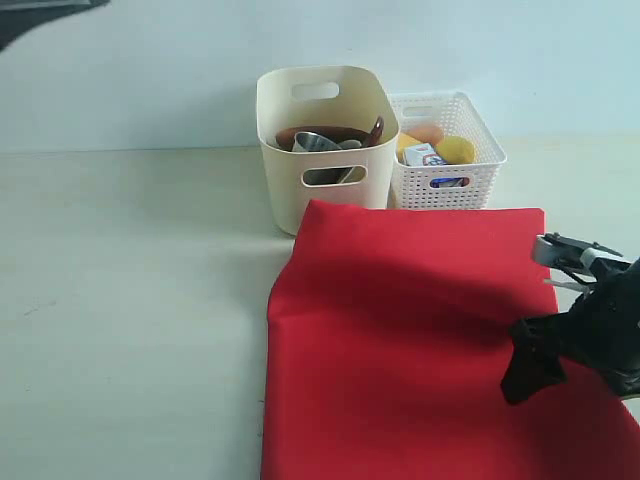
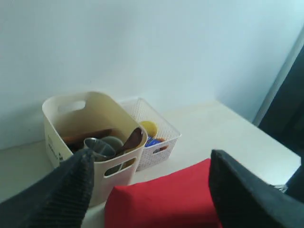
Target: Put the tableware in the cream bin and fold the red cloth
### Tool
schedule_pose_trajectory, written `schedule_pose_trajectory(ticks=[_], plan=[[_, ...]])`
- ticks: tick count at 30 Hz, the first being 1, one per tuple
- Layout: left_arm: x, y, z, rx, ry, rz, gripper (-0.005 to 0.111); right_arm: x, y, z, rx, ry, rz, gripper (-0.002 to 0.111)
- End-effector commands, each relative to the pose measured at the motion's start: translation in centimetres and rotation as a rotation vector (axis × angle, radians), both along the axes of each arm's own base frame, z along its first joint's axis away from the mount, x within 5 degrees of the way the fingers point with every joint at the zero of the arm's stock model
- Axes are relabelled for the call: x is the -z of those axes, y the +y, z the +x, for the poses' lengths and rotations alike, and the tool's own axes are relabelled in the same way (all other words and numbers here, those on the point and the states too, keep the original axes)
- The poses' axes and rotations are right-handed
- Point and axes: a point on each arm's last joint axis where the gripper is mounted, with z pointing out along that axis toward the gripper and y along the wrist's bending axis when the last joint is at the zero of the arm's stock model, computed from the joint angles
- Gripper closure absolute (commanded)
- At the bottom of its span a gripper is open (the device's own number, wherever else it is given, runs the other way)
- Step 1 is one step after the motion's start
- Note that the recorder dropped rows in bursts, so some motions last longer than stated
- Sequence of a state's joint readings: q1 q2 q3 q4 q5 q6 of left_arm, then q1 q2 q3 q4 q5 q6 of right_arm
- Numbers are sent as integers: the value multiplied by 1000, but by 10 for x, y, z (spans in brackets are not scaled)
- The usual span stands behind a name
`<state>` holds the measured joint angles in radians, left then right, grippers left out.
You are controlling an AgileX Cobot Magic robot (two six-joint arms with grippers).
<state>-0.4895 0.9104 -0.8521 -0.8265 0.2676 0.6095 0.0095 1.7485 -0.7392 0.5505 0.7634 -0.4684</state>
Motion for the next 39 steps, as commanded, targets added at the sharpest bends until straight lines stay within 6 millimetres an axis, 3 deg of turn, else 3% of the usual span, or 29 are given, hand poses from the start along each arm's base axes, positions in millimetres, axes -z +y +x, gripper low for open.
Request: schedule_pose_trajectory(ticks=[1, 9, 16, 19, 25, 29, 34, 39], plan=[[-19, 14, -33, 36, -79, -55, 40, 0, 1, -1, -9, -3, 26, 48], [-36, 34, -88, 127, -190, -85, 41, 13, 0, 2, 2, 14, 10, 77], [-22, 40, -112, 205, -186, 10, 41, 30, -8, 2, -3, 50, -86, 107], [-7, 42, -114, 203, -169, 35, 46, 30, -15, -1, -12, 78, -160, 108], [16, 49, -124, 197, -176, 101, 85, 31, -32, -8, 24, 171, -359, 108], [18, 62, -138, 139, -207, 132, 107, 29, -43, -13, 17, 226, -476, 108], [25, 81, -154, 41, -228, 150, 107, 19, -56, -10, 0, 285, -624, 108], [48, 86, -156, -6, -224, 145, 107, 12, -71, -4, 47, 303, -672, 108]])
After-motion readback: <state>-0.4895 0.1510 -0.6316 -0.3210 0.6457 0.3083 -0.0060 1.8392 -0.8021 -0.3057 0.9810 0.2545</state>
